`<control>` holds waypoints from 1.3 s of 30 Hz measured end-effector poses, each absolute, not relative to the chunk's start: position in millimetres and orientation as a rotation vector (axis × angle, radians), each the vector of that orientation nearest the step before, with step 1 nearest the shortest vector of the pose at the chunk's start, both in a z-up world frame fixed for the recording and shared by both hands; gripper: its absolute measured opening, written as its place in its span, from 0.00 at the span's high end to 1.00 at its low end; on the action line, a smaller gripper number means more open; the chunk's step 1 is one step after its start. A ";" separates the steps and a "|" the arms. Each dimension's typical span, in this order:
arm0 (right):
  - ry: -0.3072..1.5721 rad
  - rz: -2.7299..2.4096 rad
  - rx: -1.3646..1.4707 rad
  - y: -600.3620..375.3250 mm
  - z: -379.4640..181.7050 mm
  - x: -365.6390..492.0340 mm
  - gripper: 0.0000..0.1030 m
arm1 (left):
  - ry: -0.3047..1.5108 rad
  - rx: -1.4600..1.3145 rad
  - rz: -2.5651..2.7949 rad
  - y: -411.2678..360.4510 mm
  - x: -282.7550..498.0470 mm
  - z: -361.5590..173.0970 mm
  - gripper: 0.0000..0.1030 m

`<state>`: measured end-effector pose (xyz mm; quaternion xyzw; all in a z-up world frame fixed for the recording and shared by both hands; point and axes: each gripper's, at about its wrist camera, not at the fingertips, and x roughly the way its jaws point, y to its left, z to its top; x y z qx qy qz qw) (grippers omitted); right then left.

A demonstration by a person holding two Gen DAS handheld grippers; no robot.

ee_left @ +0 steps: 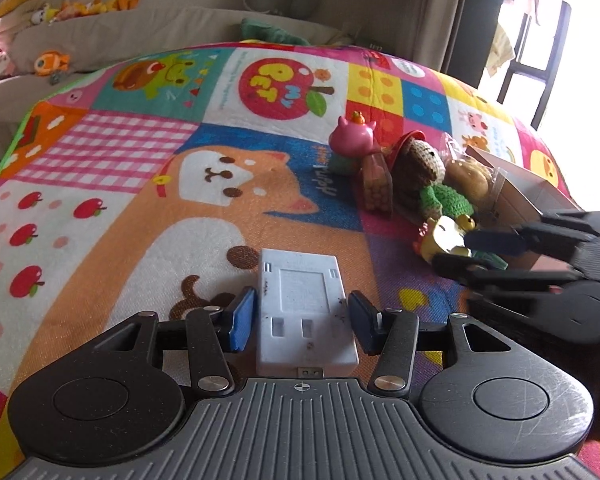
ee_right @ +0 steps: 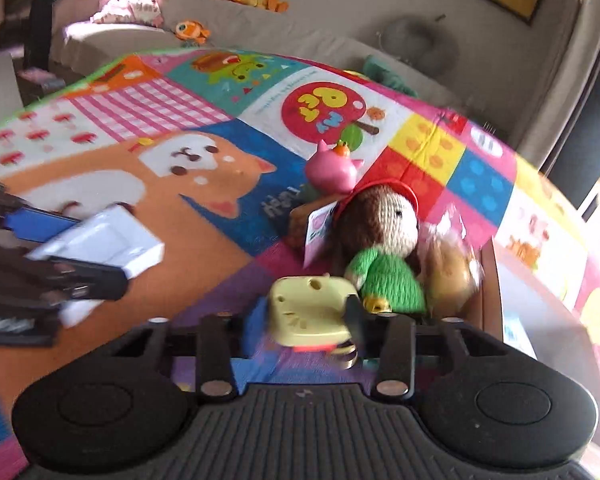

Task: Organize objects
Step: 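Grasp the white plug adapter with the left gripper while the right gripper grasps the yellow keychain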

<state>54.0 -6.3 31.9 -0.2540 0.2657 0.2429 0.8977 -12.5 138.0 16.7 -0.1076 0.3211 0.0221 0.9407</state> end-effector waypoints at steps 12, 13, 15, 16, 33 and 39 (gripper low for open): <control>0.648 0.498 -0.292 -58.0 50.1 42.2 0.57 | 0.670 -0.171 -0.026 108.5 -9.3 16.2 0.46; 0.658 0.494 -0.251 -56.8 50.7 48.4 0.50 | 0.673 -0.176 -0.017 109.6 -9.1 16.9 0.46; 0.671 0.487 -0.193 -49.0 49.3 59.7 0.46 | 0.675 -0.174 -0.004 111.6 -9.8 16.9 0.46; 0.679 0.481 -0.180 -43.0 48.1 66.5 0.45 | 0.673 -0.173 -0.006 112.9 -10.7 16.3 0.46; 0.777 0.651 -0.355 -109.8 47.6 0.8 0.50 | 0.704 -0.165 -0.065 91.7 -9.1 19.2 0.47; 0.701 0.394 -0.551 -160.7 41.1 -29.3 0.47 | 0.723 -0.130 -0.150 58.6 -9.7 19.1 0.47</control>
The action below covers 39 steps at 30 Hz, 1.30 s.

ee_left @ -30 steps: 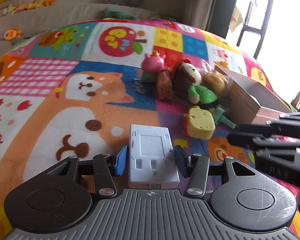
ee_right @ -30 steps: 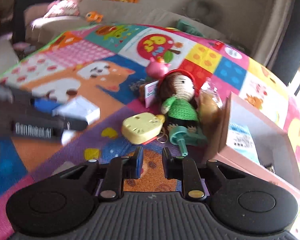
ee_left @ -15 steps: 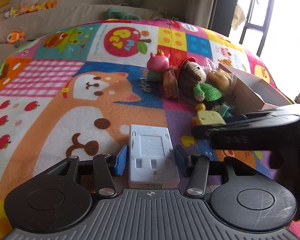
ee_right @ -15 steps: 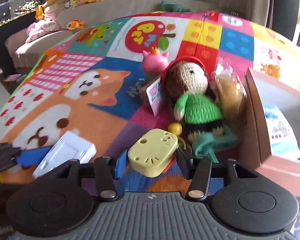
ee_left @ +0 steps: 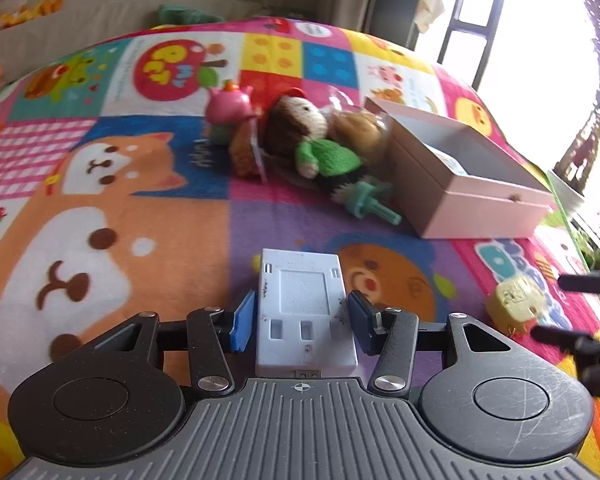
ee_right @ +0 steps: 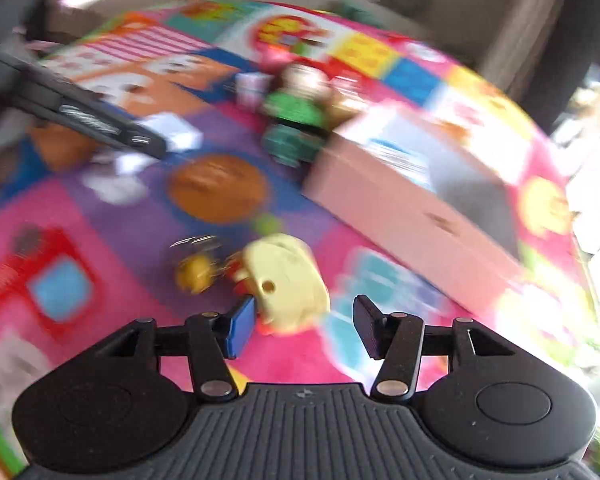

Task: Organize objects
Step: 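Grasp the white plug adapter with the left gripper while the right gripper grasps the yellow keychain, then carry the white adapter into the pink box with the left gripper while the right gripper drops the keychain in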

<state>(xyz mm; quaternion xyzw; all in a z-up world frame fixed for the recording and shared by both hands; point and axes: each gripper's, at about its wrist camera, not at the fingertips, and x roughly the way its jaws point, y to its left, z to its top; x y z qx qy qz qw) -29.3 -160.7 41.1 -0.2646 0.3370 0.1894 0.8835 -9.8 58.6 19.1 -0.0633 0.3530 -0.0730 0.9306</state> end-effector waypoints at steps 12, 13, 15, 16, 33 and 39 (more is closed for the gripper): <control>0.683 0.414 -0.304 -176.9 43.8 -24.0 0.30 | 0.729 -0.087 -0.164 47.1 -12.7 18.4 0.47; 0.690 0.424 -0.316 -174.9 40.4 -19.1 0.30 | 0.729 -0.087 -0.164 47.1 -12.6 18.5 0.47; 0.708 0.438 -0.318 -172.6 35.1 -6.4 0.30 | 0.729 -0.085 -0.160 47.2 -13.5 18.6 0.47; 0.715 0.440 -0.315 -171.8 32.4 -0.3 0.30 | 0.730 -0.083 -0.158 46.7 -13.5 18.9 0.47; 0.443 0.375 -0.117 -235.6 125.8 -37.3 0.44 | 0.683 -0.190 -0.314 12.1 15.0 82.8 0.48; 0.339 0.269 -0.048 -270.7 142.9 -38.4 0.44 | 0.671 -0.386 -0.414 -56.5 113.8 101.6 0.48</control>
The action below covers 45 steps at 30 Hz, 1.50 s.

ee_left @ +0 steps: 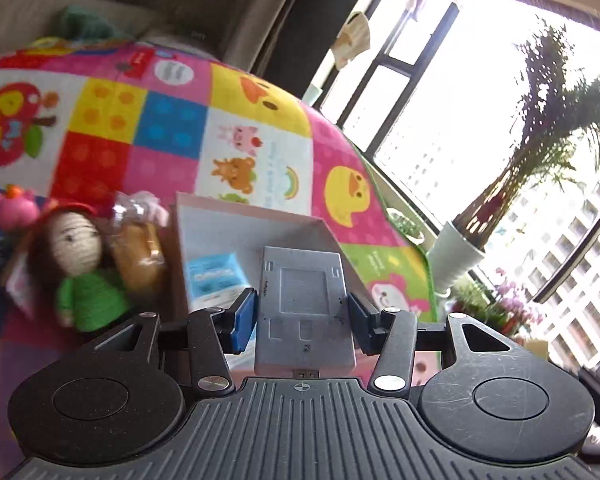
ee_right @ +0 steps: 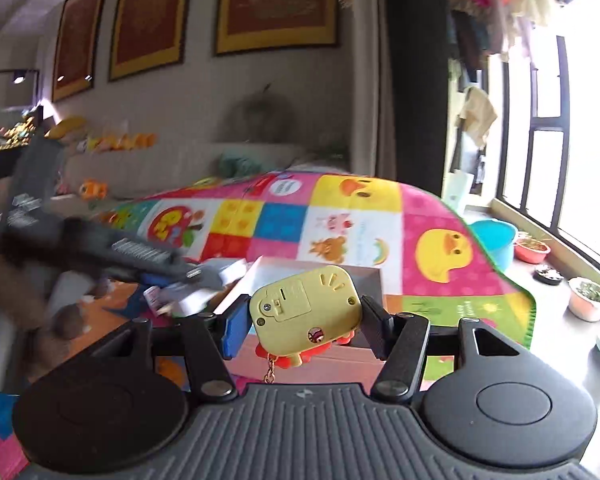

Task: Organize objects
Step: 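Carry the white adapter into the pink box with the left gripper while the right gripper drops the keychain in, then grasp the crocheted doll with the left gripper while the right gripper grasps the teal plastic toy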

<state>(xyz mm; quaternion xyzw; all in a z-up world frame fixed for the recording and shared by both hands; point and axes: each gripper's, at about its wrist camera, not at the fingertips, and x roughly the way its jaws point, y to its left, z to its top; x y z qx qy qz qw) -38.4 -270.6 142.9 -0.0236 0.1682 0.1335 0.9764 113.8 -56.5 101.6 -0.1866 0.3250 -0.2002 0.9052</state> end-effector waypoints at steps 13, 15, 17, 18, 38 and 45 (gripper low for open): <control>0.426 0.139 -0.026 -307.7 107.1 -25.4 0.44 | 0.724 -0.114 -0.288 -120.2 122.1 57.7 0.49; 0.438 0.127 -0.018 -309.4 104.6 -20.9 0.44 | 0.670 -0.142 -0.308 -104.7 102.9 70.3 0.49; 0.442 0.115 -0.008 -309.5 105.9 -16.5 0.44 | 0.612 -0.165 -0.345 -84.2 80.9 81.9 0.49; 0.442 0.116 -0.002 -308.9 108.1 -14.1 0.44 | 0.589 -0.165 -0.358 -73.4 70.3 85.8 0.49; 0.535 0.108 0.075 -252.9 122.6 104.9 0.25 | 0.732 -0.486 -0.098 68.0 120.4 45.3 0.50; 0.553 0.069 -0.044 -266.3 91.9 54.3 0.20 | 0.797 -0.464 0.015 43.4 184.3 21.6 0.46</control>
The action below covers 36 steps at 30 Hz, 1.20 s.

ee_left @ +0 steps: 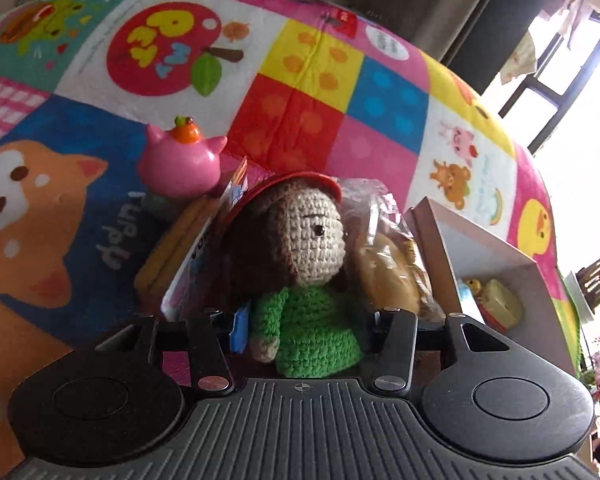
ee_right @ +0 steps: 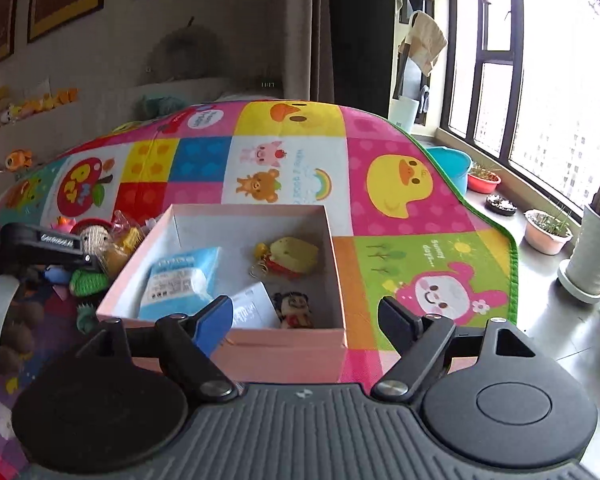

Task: Organize objects
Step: 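Grasp the crocheted doll with the left gripper while the right gripper grasps the teal plastic toy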

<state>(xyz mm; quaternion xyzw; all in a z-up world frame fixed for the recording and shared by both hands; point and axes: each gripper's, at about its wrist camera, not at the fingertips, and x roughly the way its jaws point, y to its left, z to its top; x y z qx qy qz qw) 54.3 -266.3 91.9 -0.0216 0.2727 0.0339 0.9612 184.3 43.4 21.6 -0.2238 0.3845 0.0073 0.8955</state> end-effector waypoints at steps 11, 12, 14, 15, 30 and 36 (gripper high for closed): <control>0.579 0.108 -0.056 -260.7 81.6 46.8 0.19 | 0.778 -0.395 -0.078 76.6 132.9 25.1 0.55; 0.577 0.123 -0.066 -255.0 82.3 47.4 0.19 | 0.774 -0.381 -0.096 82.9 116.3 24.9 0.55; 0.567 0.161 -0.098 -239.1 84.8 48.9 0.19 | 0.756 -0.362 -0.122 96.4 82.3 23.9 0.55; 0.561 0.182 -0.116 -230.2 85.9 50.1 0.19 | 0.749 -0.362 -0.126 104.3 66.7 23.5 0.55; 0.468 0.386 -0.508 -36.3 38.1 41.4 0.50 | 0.607 -0.409 -0.076 143.5 7.3 13.1 0.54; 0.521 0.319 -0.620 -18.0 12.2 64.5 0.63 | 0.603 -0.439 -0.086 148.0 5.4 11.6 0.54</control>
